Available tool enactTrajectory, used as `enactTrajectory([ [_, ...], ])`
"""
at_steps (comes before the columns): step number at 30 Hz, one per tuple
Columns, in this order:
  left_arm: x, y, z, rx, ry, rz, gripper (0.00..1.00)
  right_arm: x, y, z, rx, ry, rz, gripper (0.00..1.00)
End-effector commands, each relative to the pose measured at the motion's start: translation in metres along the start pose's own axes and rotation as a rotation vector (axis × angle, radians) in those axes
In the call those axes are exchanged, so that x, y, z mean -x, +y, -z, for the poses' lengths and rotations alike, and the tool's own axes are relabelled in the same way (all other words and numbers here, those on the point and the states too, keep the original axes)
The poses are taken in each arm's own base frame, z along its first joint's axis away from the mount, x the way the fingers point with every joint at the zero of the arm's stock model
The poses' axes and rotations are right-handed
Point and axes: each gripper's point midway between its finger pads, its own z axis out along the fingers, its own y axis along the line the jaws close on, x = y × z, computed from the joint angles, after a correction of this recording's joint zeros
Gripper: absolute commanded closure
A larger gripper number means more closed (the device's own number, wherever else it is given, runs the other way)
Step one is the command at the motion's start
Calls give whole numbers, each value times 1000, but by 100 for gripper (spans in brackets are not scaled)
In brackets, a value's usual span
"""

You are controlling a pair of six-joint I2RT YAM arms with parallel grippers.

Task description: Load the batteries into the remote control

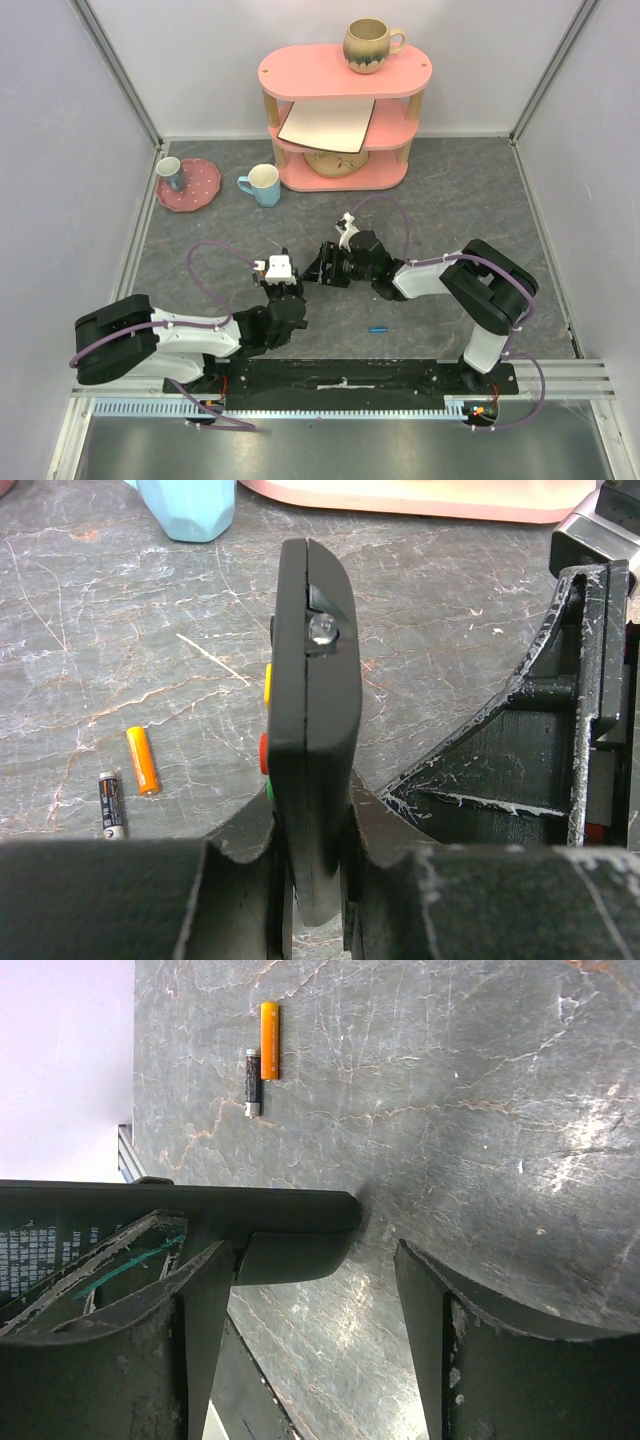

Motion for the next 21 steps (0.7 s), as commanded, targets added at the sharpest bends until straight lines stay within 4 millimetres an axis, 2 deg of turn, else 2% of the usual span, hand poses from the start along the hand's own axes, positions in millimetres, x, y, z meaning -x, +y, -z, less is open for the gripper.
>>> enactTrajectory([
  [1,0,1,2,13,-2,19,98,0,7,-8,16,21,22,28],
  [10,-1,1,0,21,-3,14,98,-18,-8,-6,-21,75,27,30],
  [21,2,5,1,34,-12,9,98,-28,-22,4,-63,87,33,32],
])
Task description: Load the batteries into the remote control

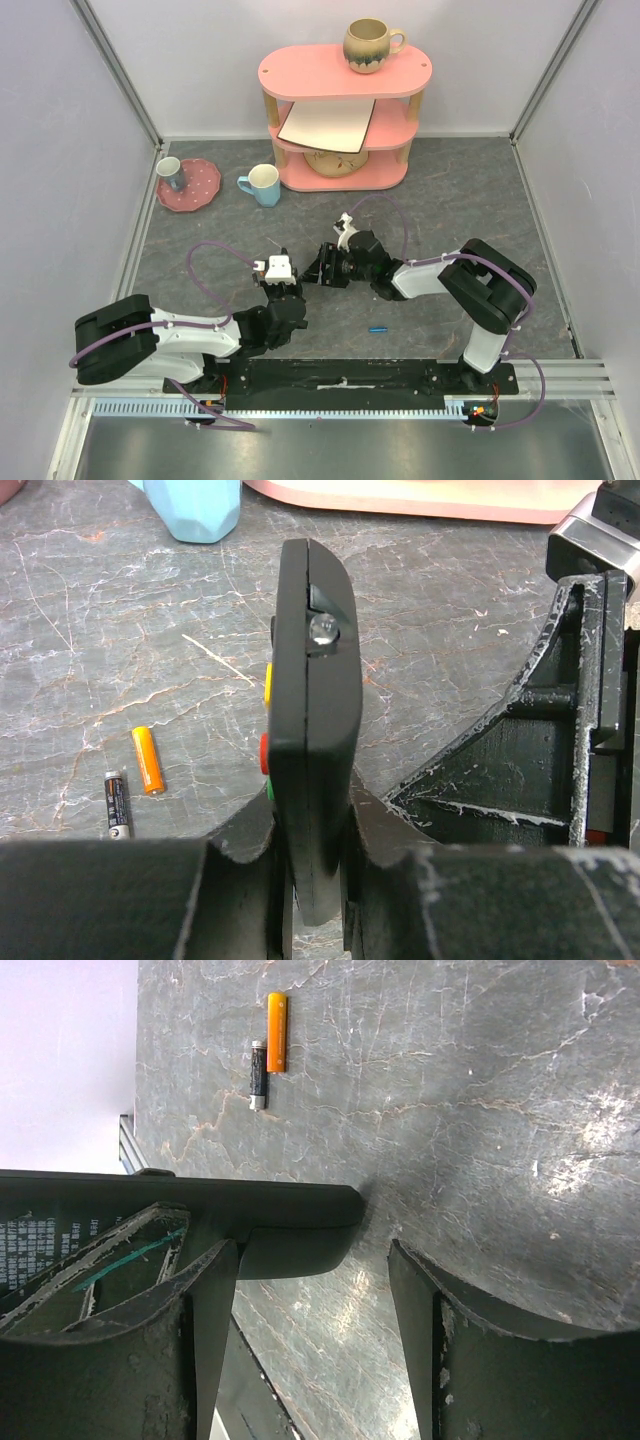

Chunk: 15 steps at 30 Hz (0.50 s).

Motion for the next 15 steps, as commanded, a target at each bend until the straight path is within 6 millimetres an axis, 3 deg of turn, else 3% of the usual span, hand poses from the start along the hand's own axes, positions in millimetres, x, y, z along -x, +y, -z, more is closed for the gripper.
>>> enactTrajectory([
  [1,1,2,1,19,-7,14,98,-27,-27,8,-84,68,14,32],
  [9,2,3,1,23,-9,15,98,-30,-35,18,-98,53,2,33],
  [12,2,2,1,22,-8,19,98,-20,-25,22,-42,-5,-20,30],
  [15,0,0,1,16,-3,24,98,-4,-3,27,59,-74,-45,24],
])
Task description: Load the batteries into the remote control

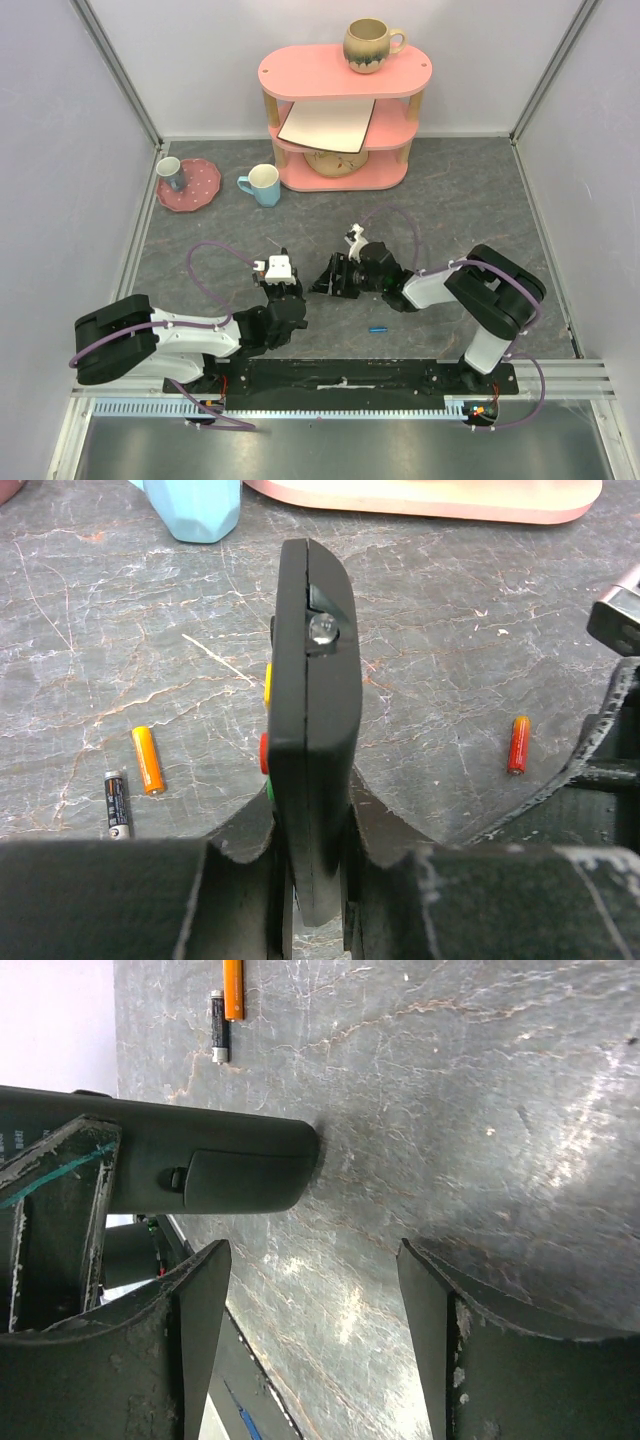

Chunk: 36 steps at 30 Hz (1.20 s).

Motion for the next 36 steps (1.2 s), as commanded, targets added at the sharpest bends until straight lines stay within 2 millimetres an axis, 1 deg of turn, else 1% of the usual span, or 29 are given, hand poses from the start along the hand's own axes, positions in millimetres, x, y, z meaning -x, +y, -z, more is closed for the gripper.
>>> enactTrajectory([
  [1,-1,0,1,14,-1,22,98,20,22,9,105,-90,-27,23],
  [3,-1,0,1,13,2,26,98,28,34,8,149,-111,-27,23],
  [5,-2,-1,1,9,3,29,98,29,36,5,152,-101,-29,23],
  [6,-1,-1,1,12,2,29,98,33,40,3,163,-103,-22,23],
  [7,-2,-1,1,9,4,28,98,32,39,1,160,-97,-25,23],
  [12,-4,-4,1,2,10,35,98,36,46,-7,170,-82,-13,24],
  [17,-5,-4,1,-1,14,36,98,33,47,-14,159,-62,0,24],
  [22,-4,-4,1,-2,14,39,98,26,42,-19,138,-37,0,25],
  [30,-6,-3,1,2,18,41,98,19,40,-16,122,-29,20,26],
  [36,-6,-4,1,2,22,41,98,11,36,-18,108,-5,26,26],
])
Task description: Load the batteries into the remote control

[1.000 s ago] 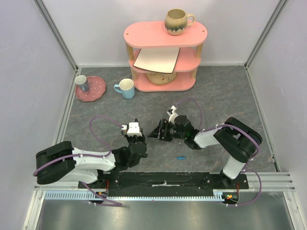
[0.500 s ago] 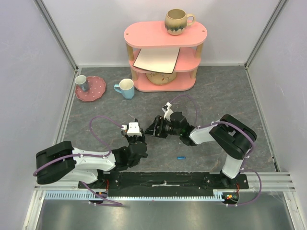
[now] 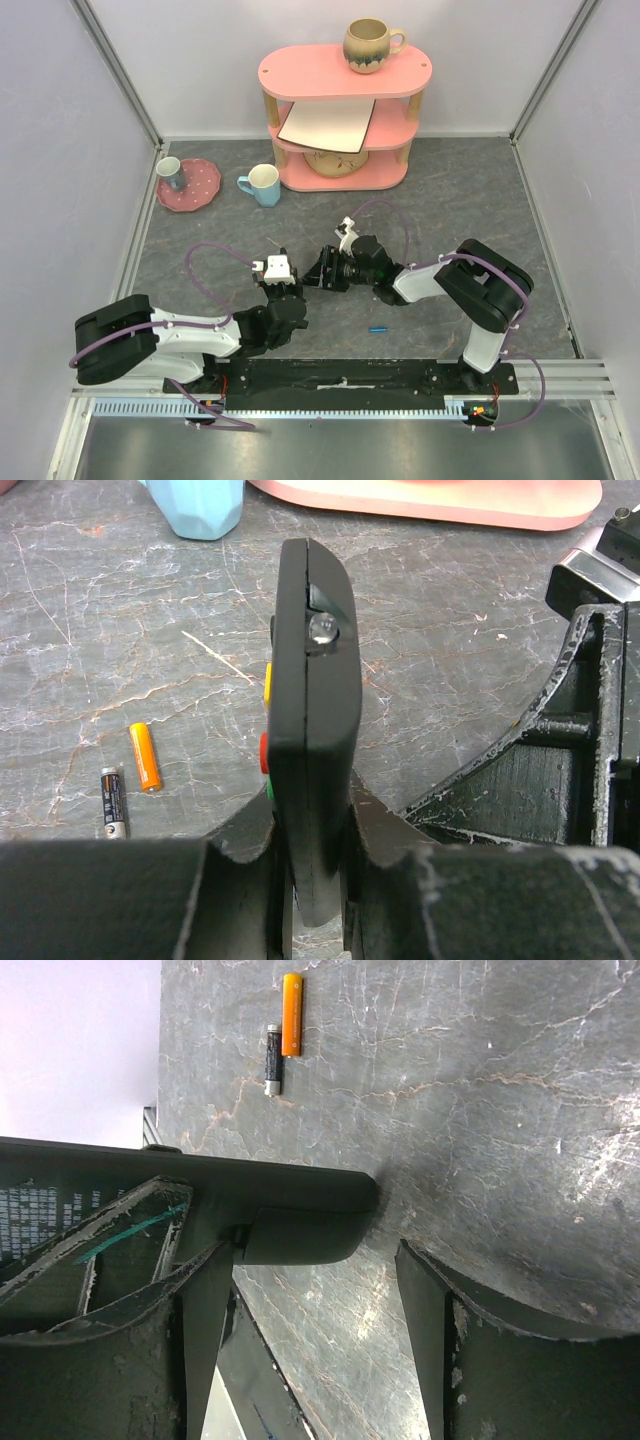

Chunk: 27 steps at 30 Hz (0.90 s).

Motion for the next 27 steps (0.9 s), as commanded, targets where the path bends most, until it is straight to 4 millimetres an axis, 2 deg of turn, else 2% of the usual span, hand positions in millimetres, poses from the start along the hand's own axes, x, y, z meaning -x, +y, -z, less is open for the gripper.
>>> enactTrajectory([
  [1,-6,-4,1,-2,21,16,98,-5,9,-2,20,14,38,26],
  [9,-7,-5,1,-7,25,17,98,-3,9,-6,18,11,35,26],
  [15,-6,-5,2,-13,27,21,98,8,15,-4,39,-48,-1,25],
  [27,-7,-3,3,-15,29,19,98,13,8,-7,11,-60,-22,26],
])
